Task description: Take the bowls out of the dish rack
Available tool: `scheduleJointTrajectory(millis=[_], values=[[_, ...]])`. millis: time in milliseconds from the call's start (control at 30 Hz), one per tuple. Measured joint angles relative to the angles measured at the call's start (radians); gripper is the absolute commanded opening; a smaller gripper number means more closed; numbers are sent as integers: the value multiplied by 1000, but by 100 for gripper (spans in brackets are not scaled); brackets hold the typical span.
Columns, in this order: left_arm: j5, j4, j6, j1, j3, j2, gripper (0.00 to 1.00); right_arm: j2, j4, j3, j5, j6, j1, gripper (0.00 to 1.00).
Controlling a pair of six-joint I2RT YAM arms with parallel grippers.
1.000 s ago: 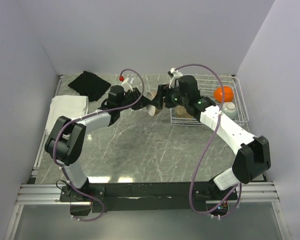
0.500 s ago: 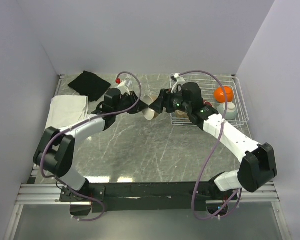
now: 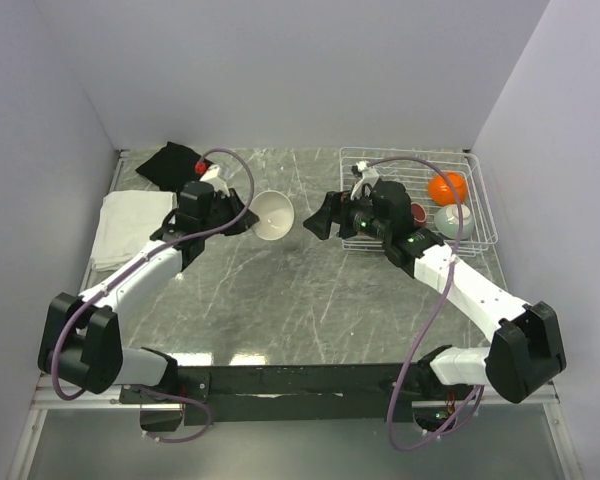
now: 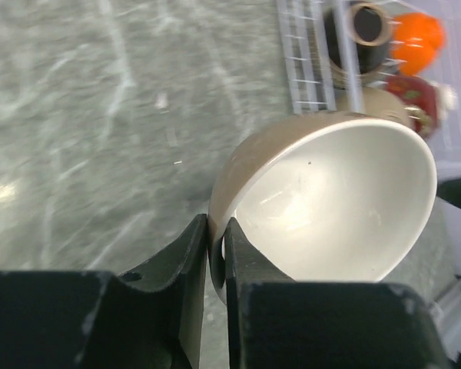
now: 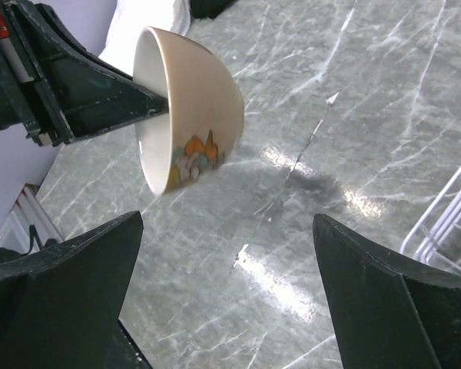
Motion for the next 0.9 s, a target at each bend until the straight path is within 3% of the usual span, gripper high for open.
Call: scheduleJointTrajectory(millis=[200, 433, 900], values=[[-120, -182, 10, 48, 38, 12, 1, -45, -35, -10, 55, -23, -2, 100], [-253, -361, 13, 97, 240, 151, 1, -120, -161, -10, 160, -58, -2, 100], [-232, -571, 35, 212, 600, 599, 1, -232, -319, -32, 293, -81, -3, 100]])
